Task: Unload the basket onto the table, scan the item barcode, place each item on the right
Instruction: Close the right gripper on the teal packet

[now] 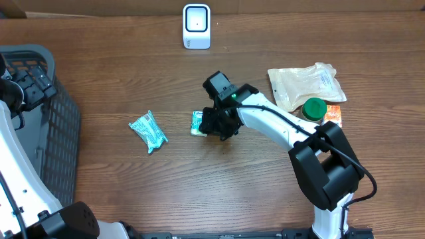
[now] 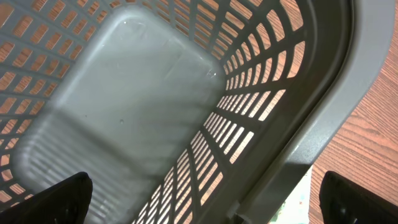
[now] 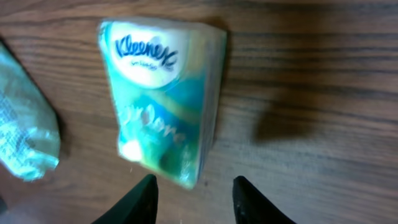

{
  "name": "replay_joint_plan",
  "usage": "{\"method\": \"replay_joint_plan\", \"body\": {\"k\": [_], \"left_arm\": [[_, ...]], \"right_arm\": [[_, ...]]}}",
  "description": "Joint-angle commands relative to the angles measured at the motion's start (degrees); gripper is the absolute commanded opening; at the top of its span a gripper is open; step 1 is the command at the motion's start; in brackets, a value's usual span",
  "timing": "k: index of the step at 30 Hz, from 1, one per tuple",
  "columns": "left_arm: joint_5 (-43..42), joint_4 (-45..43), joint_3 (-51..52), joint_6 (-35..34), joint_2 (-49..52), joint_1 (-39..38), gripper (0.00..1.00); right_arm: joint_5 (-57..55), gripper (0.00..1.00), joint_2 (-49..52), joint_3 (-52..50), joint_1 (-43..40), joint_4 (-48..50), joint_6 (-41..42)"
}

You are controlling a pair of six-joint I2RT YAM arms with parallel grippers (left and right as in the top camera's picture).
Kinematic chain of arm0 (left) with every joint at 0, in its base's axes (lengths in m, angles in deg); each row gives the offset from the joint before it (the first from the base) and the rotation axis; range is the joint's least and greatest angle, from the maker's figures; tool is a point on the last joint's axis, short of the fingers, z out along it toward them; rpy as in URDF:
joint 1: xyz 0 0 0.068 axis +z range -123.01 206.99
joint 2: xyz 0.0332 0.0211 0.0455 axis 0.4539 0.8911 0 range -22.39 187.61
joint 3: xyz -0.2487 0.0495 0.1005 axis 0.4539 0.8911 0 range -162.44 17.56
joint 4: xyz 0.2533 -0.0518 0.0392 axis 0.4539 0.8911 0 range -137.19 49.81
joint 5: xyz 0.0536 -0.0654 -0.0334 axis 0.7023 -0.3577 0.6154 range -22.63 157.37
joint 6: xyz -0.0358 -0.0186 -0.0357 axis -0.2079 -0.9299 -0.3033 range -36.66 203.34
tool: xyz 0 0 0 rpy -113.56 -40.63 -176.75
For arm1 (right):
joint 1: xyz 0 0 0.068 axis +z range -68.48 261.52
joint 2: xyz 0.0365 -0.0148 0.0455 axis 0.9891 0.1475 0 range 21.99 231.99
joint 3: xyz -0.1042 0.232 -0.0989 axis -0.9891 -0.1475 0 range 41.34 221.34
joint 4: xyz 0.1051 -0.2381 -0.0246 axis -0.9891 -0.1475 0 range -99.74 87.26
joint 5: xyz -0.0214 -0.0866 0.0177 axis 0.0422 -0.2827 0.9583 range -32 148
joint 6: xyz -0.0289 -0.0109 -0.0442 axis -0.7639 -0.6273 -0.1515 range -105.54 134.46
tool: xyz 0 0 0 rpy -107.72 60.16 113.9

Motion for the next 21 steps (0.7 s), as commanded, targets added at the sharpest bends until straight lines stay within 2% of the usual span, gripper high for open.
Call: {"method": "replay_joint_plan", "body": {"k": [1, 6, 15, 21], "left_arm": [[-0.13, -0.04, -0.42, -0.37, 0.20, 0.09, 0.99], [-0.13, -0.04, -0.42, -0.37, 0.20, 0.09, 1.00], [-0.13, -0.04, -0.42, -0.37, 0.20, 0.09, 0.99], [-0.13, -0.04, -0.42, -0.37, 0.20, 0.09, 0.99]], "right_arm": [[2.16, 0.38, 0.26, -3.45, 0.31, 4.46, 1.95], [4.63, 0.37, 0.26, -5.90, 0.39, 9.53, 1.99], [2.91, 0.30, 1.01, -8.81, 0.39, 11.61, 5.44], [2.95, 0.22, 2.91, -8.83, 0.39, 12.13, 6.25]]}}
